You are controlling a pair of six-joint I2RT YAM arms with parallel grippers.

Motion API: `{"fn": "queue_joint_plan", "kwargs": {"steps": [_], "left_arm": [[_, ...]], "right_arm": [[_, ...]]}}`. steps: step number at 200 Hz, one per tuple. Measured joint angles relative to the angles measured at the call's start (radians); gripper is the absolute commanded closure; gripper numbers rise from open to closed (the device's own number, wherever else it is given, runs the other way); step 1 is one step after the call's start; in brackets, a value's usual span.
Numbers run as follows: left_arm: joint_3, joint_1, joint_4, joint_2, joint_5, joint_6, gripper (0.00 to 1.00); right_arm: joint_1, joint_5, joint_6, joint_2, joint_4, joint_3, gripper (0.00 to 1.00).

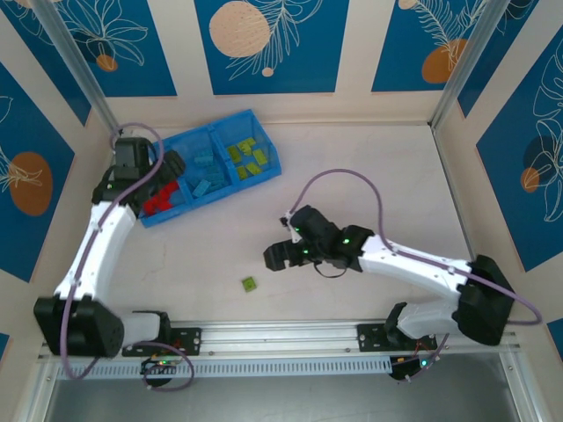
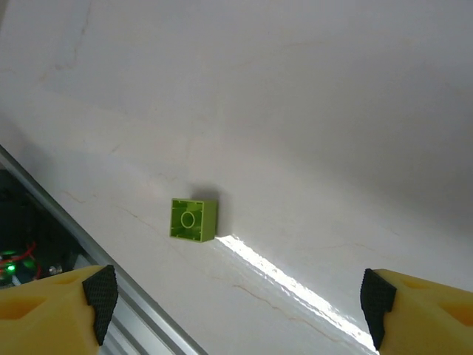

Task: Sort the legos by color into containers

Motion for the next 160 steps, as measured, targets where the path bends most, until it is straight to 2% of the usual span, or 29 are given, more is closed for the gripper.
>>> {"fn": "queue_joint_plan", "kwargs": {"steps": [21, 37, 55, 79, 110, 120, 140, 160], "left_arm": [[-0.024, -0.124, -0.034, -0.114, 0.014, 0.045, 0.12], [-0.024, -0.177, -0.077, -0.159, 0.042, 0.096, 0.1], [-0.024, -0.183, -0.137, -0.175, 0.07, 0.164, 0.07], [-0.024, -0.183, -0.219, -0.174, 0.076, 0.289, 0.06], [-0.058, -0.183, -0.237, -0.209, 0.045, 0.393, 0.06], [-0.079, -0.183, -0.237, -0.223, 0.038, 0.413, 0.06], [-0.105, -0.183, -0.234, -0.233, 0.031, 0.442, 0.06], [-0.119, -0.183, -0.233, -0.232, 0.028, 0.46, 0.06]], "right_arm": [[0.069, 0.06, -0.026, 0.143, -0.02, 0.105, 0.15], [0.122, 0.109, -0.051, 0.249, -0.04, 0.186, 0.17], [0.179, 0.15, -0.087, 0.372, -0.071, 0.278, 0.2], [0.227, 0.192, -0.121, 0.521, -0.116, 0.379, 0.16], [0.253, 0.232, -0.127, 0.632, -0.187, 0.434, 0.17], [0.259, 0.232, -0.126, 0.643, -0.21, 0.434, 0.23], [0.265, 0.232, -0.114, 0.646, -0.232, 0.434, 0.46], [0.274, 0.234, -0.093, 0.646, -0.239, 0.434, 0.56]]}}
